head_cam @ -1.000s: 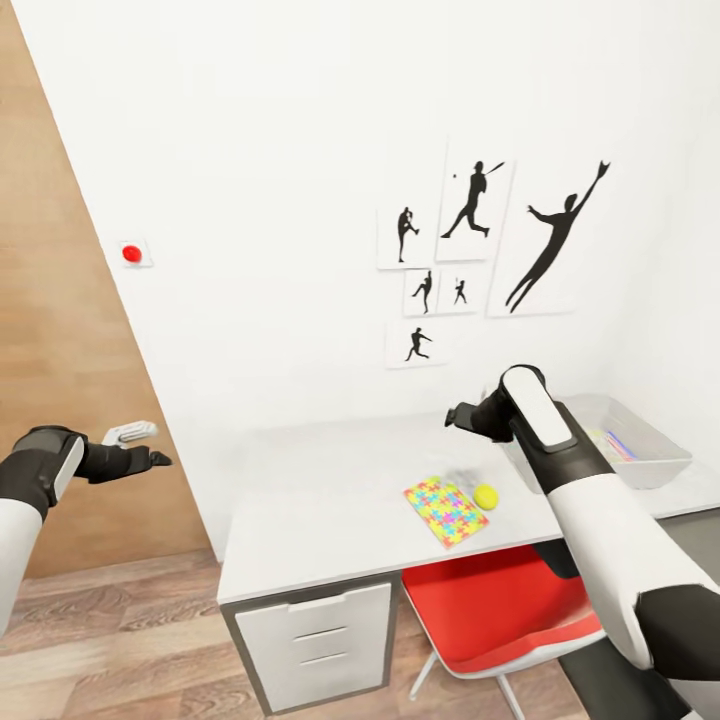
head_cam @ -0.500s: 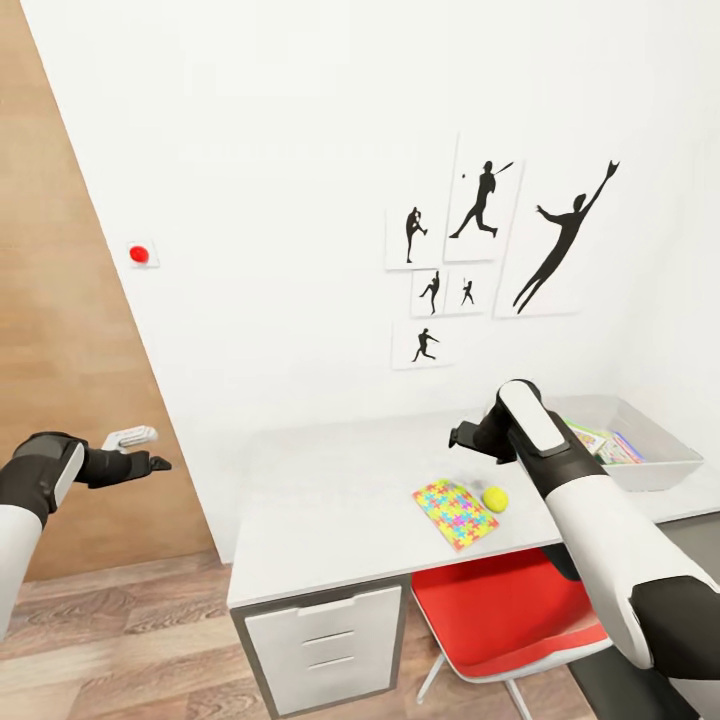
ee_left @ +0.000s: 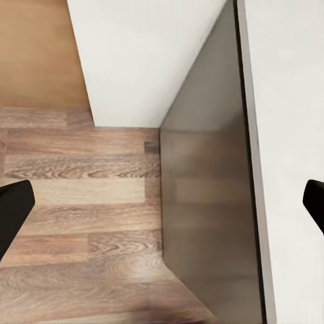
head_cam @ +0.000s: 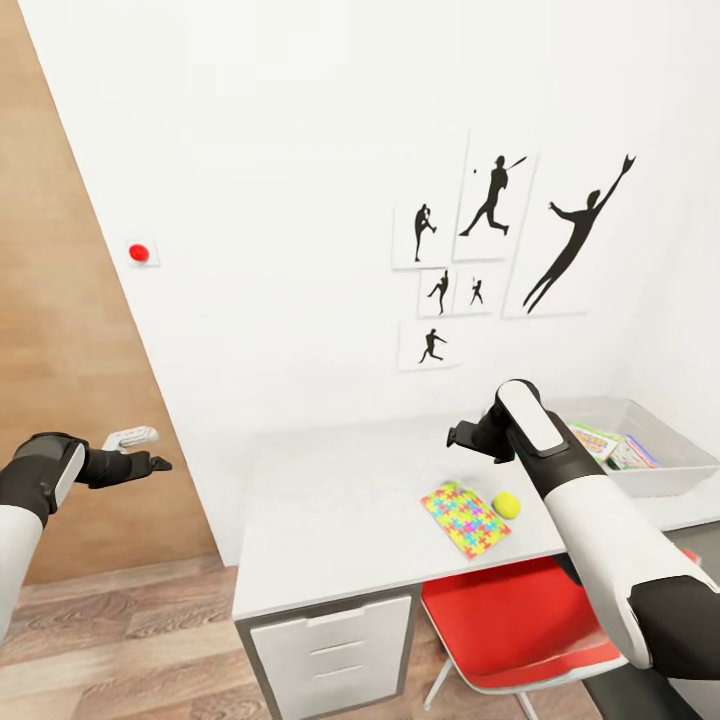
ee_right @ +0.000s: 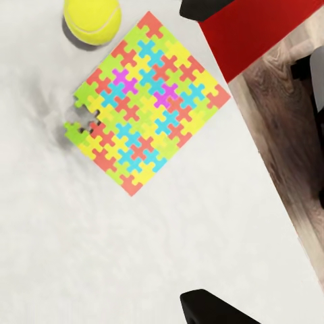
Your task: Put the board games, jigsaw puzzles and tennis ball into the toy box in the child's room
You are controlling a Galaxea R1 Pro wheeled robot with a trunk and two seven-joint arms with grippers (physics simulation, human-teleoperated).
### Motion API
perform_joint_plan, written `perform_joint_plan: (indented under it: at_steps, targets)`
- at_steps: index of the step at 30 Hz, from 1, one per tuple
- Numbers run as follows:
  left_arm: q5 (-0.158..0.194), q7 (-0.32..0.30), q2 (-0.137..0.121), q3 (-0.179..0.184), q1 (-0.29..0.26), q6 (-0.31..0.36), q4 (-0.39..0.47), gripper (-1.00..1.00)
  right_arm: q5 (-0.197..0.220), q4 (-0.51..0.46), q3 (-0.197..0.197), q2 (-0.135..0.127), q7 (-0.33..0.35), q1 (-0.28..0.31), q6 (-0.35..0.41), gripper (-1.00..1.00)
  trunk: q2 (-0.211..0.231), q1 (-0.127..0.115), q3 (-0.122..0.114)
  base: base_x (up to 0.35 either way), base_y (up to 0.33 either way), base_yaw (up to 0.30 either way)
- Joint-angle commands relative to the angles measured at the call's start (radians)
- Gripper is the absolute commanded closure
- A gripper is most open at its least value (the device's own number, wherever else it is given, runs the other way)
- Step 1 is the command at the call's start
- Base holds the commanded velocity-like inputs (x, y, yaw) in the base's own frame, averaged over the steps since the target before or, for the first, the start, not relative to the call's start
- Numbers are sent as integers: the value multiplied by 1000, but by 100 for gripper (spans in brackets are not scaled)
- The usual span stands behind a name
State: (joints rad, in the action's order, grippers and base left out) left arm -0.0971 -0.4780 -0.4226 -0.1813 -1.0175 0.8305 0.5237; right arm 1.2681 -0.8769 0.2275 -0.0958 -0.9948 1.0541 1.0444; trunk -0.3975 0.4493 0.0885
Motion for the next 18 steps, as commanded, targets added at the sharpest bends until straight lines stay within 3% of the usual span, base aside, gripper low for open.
perform_joint_plan:
  at_steps: [1,18]
  targets:
    - [-10,-8,1,-6,-1,4,1,-100,10,-1,4,-1,-10,1,3,-100,-2,1,4,28,17,0]
    - [-12,-8,2,-6,11,4,1,-100,10,0,7,-1,-10,1,3,-100,-2,1,31,27,10,0]
